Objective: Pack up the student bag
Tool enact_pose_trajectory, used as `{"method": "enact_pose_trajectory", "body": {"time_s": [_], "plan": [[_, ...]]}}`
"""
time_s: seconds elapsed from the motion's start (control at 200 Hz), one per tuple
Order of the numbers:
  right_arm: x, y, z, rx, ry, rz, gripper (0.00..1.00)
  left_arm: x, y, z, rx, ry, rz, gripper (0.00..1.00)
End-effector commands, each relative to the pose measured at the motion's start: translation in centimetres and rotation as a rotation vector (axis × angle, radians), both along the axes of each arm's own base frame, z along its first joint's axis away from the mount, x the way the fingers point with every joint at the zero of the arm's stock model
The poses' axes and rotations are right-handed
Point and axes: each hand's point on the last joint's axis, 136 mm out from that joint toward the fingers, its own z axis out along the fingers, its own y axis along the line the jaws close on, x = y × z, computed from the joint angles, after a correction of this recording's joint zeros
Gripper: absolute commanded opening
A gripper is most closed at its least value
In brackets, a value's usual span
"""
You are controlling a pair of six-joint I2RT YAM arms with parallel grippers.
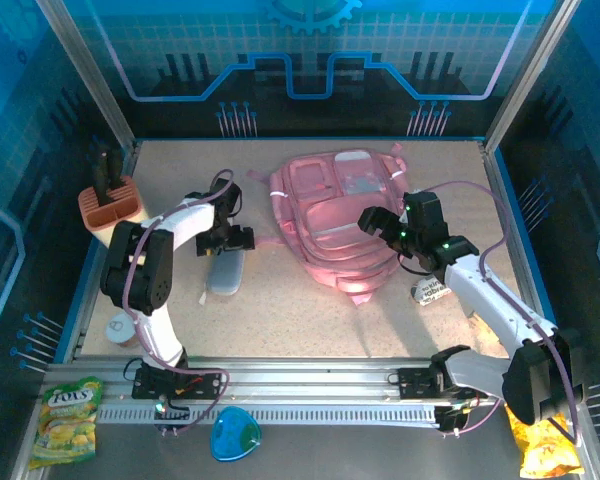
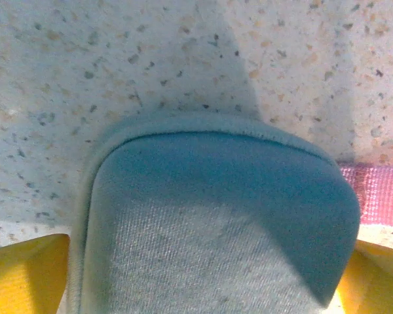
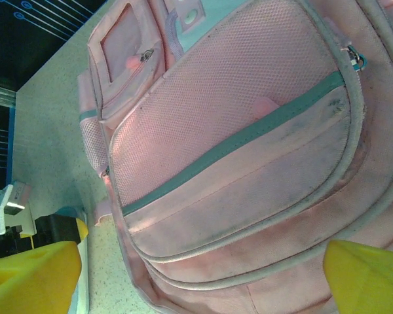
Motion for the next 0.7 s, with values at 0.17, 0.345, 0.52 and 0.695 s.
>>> {"method": "enact_pose_trajectory", "body": {"time_s": [0.17,0.345,0.52,0.695], "plan": [[0.2,0.7,0.1,0.029,0.009,-0.004,0.98,-0.4,-0.1,-0.8,-0.039,0.045,0.008,0.93],[0.2,1.8,0.4,0.046,-0.008,0.050,0.99,-0.1,-0.3,-0.5,-0.077,0.021,0.034,0.82],[0.0,3.3,0.8,0.005,-0.048,0.123,1.00,0.4,-1.4,1.4,-0.157,-0.042,0.054,0.72],[-0.5,6.9,0.9,-0.043,-0.100,0.244,1.00,1.3,-4.5,5.9,-0.372,-0.173,0.081,0.66]]}}
